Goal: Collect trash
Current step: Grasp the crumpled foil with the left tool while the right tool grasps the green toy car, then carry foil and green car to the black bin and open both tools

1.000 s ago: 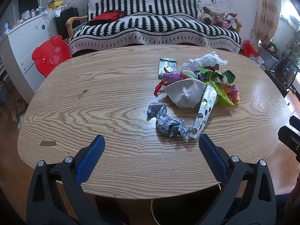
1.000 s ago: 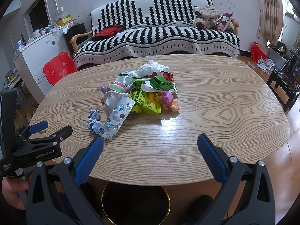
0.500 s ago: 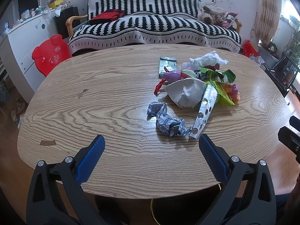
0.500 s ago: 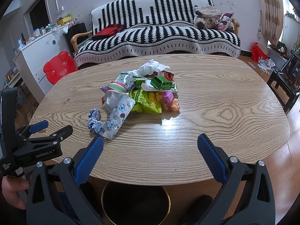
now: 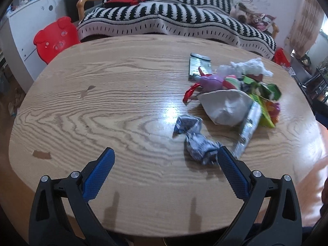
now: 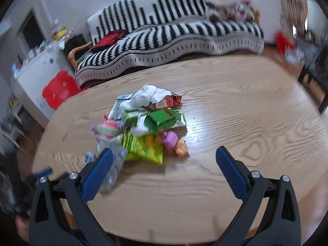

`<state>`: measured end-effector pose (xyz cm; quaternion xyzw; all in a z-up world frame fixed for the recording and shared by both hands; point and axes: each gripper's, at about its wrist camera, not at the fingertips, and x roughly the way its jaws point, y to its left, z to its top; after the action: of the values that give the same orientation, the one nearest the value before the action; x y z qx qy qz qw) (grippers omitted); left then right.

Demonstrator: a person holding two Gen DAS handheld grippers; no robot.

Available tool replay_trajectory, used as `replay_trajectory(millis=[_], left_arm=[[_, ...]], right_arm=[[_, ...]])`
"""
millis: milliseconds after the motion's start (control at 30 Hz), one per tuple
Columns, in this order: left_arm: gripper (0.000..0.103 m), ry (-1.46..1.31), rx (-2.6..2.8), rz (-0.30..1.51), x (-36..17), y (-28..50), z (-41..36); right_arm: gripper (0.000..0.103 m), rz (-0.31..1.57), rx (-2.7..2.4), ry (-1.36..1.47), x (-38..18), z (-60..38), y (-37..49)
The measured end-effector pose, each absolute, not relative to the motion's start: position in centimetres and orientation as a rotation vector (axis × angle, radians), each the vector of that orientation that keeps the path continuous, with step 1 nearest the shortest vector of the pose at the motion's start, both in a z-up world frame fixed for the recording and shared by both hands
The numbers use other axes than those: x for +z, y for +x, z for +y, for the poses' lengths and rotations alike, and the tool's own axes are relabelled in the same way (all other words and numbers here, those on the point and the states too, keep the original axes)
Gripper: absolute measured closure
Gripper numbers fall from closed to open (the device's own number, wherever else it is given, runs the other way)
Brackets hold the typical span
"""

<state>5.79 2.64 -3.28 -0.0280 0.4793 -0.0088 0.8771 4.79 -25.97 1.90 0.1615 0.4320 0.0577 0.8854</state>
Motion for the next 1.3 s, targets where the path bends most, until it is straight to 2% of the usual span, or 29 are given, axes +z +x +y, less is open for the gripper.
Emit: replay_trajectory(millis=[133, 267, 367, 433, 467, 533, 567, 600, 633, 967, 1300], left_arm=[[0.006, -0.106, -0.022, 1.039, -4.8, 8.1, 2.3], [0.006, -0.097, -0.023, 1.067, -6.1, 9.4, 1.3], [0.008, -0.113, -0.015, 1.088, -7.0, 10.2, 1.1], [0.015, -0.102, -0.014, 1.092, -7.3, 10.7, 0.6], [0.022, -0.103, -0.021, 1.095, -7.4, 10.8, 0.4], [0.042, -0.122, -0.038, 1.107, -7.6, 11.0, 0.3], [0.048, -0.14, -0.05, 1.11, -7.7, 11.1, 0.3], [0.059, -0.141, -0.053, 1.103, -7.6, 11.1, 0.3], [0.076, -0.137, -0.059, 1.101, -7.6, 11.1, 0.2], [0.078, -0.108, -0.072, 0.973, -3.4, 8.9, 0.7], [0.078, -0.043, -0.238, 0.905, 0.2, 2.2, -0.6]], right_arm=[[0.01, 0.969, 0.123, 0.508, 0.2, -26.9, 8.9], [0.012, 1.006, 0.082, 0.529, -1.0, -26.5, 11.8], [0.019, 1.032, 0.072, 0.547, -2.1, -26.3, 13.0], [0.028, 1.054, 0.073, 0.559, -2.8, -26.0, 13.7], [0.031, 1.063, 0.079, 0.562, -3.0, -25.8, 13.9], [0.054, 1.068, 0.094, 0.575, -3.4, -25.6, 13.9], [0.055, 1.071, 0.104, 0.576, -3.5, -25.4, 13.8], [0.058, 1.069, 0.103, 0.568, -3.4, -25.3, 13.8], [0.061, 1.056, 0.1, 0.557, -3.2, -25.3, 13.6], [0.063, 0.943, 0.17, 0.498, 1.0, -25.0, 9.5], [0.063, 0.888, 0.341, 0.374, 3.8, -22.4, -1.4]])
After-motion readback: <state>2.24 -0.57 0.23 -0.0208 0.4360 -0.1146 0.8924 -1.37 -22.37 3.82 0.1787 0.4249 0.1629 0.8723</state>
